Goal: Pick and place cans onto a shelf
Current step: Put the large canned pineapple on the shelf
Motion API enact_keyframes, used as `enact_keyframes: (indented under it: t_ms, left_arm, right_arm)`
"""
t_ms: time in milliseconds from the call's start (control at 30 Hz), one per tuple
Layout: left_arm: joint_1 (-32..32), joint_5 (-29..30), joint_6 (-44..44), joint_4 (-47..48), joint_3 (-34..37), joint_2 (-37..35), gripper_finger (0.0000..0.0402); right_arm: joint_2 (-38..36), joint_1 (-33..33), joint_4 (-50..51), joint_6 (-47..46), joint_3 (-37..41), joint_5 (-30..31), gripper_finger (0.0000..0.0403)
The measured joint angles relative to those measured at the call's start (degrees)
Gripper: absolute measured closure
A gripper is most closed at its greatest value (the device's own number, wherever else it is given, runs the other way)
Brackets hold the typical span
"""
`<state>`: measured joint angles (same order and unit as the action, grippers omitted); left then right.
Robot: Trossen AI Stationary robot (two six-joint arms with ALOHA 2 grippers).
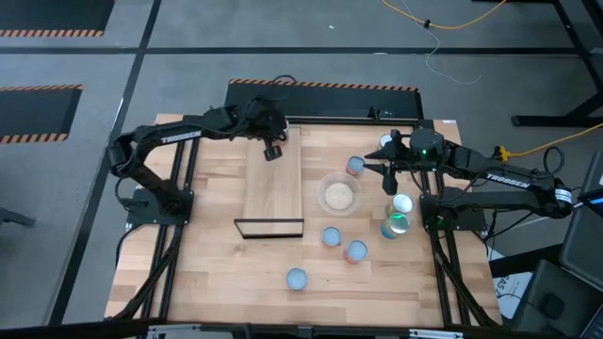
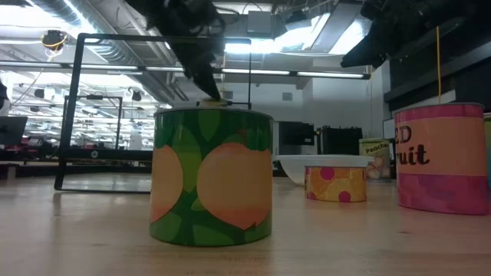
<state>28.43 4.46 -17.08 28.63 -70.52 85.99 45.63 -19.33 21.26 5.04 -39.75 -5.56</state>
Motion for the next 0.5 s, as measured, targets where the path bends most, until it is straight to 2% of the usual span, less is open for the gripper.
enact_keyframes:
  t_ms: [300, 500]
  left_arm:
    - [4.6, -9.0, -8.6, 9.6, 0.0, -8.3, 0.0401]
    - [9.3, -18.1, -13.9, 10.3, 3.4, -10.2, 0.0401]
  right_arm:
    - [0.0, 0.0, 0.0, 0.0, 0.0, 0.0, 0.0271]
    - [0.0, 0.0, 0.0, 0.0, 0.0, 0.0, 0.0271]
